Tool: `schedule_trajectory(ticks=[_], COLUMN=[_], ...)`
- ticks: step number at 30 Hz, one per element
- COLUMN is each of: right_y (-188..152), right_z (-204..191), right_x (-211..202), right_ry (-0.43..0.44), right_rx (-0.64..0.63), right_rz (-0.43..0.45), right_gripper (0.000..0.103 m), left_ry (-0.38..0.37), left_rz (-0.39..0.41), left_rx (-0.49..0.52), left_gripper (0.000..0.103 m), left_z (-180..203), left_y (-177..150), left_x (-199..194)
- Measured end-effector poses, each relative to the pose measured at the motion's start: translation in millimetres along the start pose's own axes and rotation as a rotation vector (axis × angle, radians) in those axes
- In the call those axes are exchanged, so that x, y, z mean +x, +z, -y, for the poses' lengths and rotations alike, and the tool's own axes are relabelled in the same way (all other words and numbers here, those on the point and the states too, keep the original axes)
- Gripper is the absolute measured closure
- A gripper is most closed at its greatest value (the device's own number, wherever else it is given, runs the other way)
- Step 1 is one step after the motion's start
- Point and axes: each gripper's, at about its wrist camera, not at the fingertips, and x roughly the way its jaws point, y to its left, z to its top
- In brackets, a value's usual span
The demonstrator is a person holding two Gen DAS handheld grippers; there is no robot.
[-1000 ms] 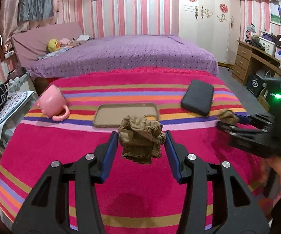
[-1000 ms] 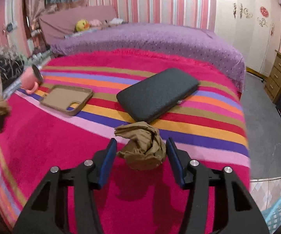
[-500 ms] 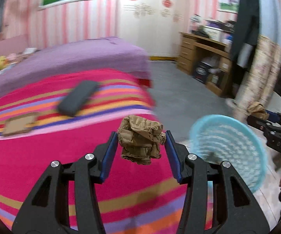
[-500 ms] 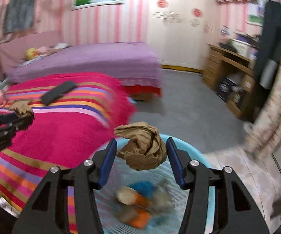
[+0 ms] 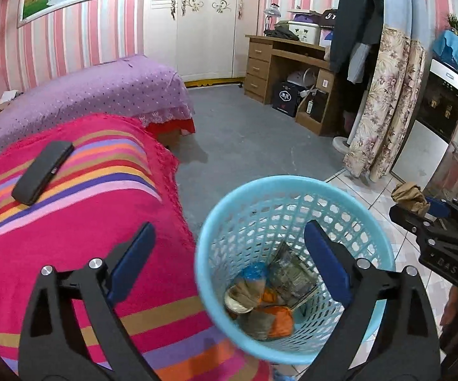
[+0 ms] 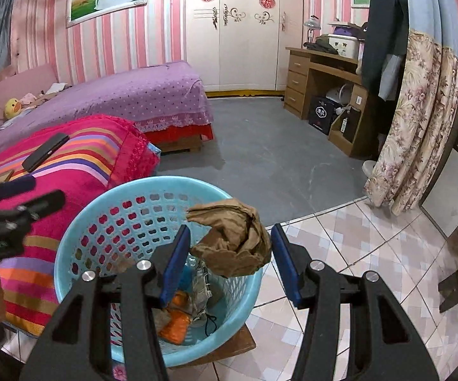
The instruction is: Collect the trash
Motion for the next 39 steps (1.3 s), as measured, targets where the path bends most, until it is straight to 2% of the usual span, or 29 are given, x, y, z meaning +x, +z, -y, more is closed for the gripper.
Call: schedule_trajectory(ticks=[4,8,10,11,15,22,25,29,32,34,39], right_y=[2.7,7.7,10.6,12.3,20.0,21.0,15.6,2.6,-15.4,-28.8,-54.5], right_z=[-13.8,-28.4,-32.4,-34.9,-49.3,-108.9,-142.1,-184.1,-217.1,-236.7,-275.7], right_x=[12.5,23.7,26.7,24.3,3.1,-50.8,-79.0,-104.5,-115.4,-118.2,-114.1], right_ry=[0.019,-0.003,-0.01,-0.031,-0.002,0.058,0.12,0.161,0.206,0.204,0.248], right_rx=[-0.018,-0.028,-0.02,-0.017,0.015,-0.005,0.011,0.014,0.001,-0.037,-0.117], right_rz=[-0.006,-0.002,-0.002,0.01,0.04,0.117,0.15,0.176,0.189,0.21,0.197], right_gripper=[0.05,0.048,0.03,0.016,0.006,0.005,0.005,0.005,0.005,0.005,0.005], left_ry=[0.089,0.112,0.129,0.143,0.207,0.219,0.254,0.31,0.354,0.383,0.41], left_rz=[0.017,0.028,0.032,0.041,0.078,0.125,0.157,0.193,0.207,0.218,0.194], left_rx=[0.031,0.005,0.004,0.01,0.013,-0.109,-0.132,-0.157,-0.18,-0.185,-0.201], left_gripper=[0.009,0.008,0.007,0.007,0.006,0.006,0.006,0.006,0.006,0.005,0.005], left_z=[-24.4,-51.1,-62.2,-70.5,-96.6,-147.4,-162.9,-187.5,-204.9,-216.5,-232.4], left_y=[-4.8,-8.2,-11.8,-15.6,-27.4,-39.8,-53.9,-78.0,-98.1,-113.7,-135.3], left_x=[-19.6,-40.3,-50.9,-59.6,-87.2,-146.6,-175.4,-210.2,-228.4,-238.4,-239.1])
